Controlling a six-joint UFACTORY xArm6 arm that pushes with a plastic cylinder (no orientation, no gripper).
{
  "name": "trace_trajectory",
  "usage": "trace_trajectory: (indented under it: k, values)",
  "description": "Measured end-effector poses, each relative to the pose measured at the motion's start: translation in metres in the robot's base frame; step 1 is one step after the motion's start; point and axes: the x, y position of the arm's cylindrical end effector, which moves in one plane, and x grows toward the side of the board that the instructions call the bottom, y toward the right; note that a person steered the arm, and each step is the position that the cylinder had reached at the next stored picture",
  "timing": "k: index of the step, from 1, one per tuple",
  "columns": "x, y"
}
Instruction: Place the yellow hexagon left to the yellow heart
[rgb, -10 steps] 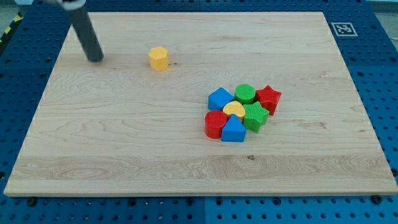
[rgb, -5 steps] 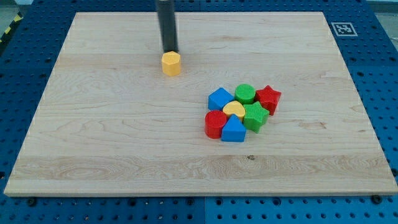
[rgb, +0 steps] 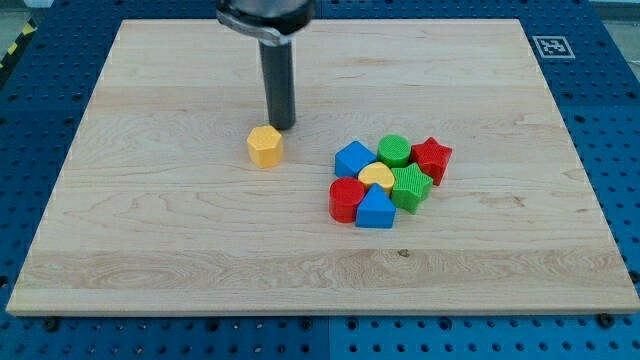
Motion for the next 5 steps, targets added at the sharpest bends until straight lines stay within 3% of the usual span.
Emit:
trace_trajectory:
  k: [1,2,3,4,5]
  values:
    - [0.018,-0.038]
    - [0.064,0.004]
    - [0.071,0.052]
    - [0.065,0.025]
    - [0.088,0.023]
